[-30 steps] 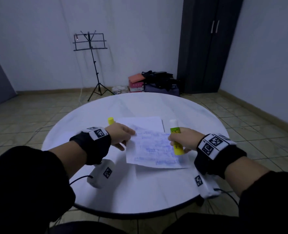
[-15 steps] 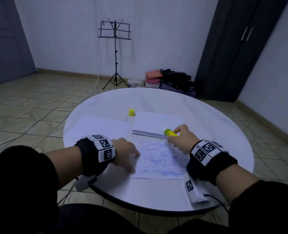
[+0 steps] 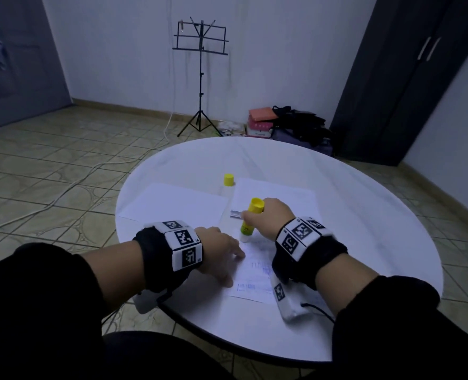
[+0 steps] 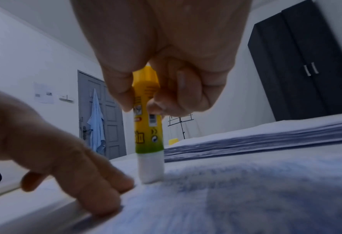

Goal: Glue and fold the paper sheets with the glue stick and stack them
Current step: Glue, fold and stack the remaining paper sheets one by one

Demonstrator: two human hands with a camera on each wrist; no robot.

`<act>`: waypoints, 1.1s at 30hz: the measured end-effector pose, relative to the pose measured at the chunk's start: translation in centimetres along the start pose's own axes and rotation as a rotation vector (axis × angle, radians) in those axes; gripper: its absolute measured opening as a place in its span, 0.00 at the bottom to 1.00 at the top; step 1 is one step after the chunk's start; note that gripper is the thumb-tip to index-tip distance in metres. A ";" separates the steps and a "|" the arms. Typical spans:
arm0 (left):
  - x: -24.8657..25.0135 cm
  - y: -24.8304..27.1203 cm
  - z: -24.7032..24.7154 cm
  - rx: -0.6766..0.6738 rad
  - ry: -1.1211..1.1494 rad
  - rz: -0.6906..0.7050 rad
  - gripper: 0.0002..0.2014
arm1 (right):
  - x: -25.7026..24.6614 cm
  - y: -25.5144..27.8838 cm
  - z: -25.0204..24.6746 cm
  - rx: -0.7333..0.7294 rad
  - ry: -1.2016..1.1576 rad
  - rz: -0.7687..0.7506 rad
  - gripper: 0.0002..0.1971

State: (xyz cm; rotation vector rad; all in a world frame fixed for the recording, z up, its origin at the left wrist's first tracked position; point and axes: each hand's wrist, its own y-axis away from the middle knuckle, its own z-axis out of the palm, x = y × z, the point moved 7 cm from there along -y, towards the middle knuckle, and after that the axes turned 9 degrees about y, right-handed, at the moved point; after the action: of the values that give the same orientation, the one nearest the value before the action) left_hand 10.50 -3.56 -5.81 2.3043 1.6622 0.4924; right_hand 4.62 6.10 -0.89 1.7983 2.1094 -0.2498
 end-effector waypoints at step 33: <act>0.7 0.4 -1.9 -0.015 0.020 0.004 0.49 | -3.6 6.4 0.7 -0.126 0.134 -0.304 0.16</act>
State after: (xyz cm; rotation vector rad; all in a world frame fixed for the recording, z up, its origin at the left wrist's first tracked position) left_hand 10.30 -2.97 -3.83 2.2999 1.6571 0.5295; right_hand 11.49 3.68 0.43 1.4571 2.4314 -0.0711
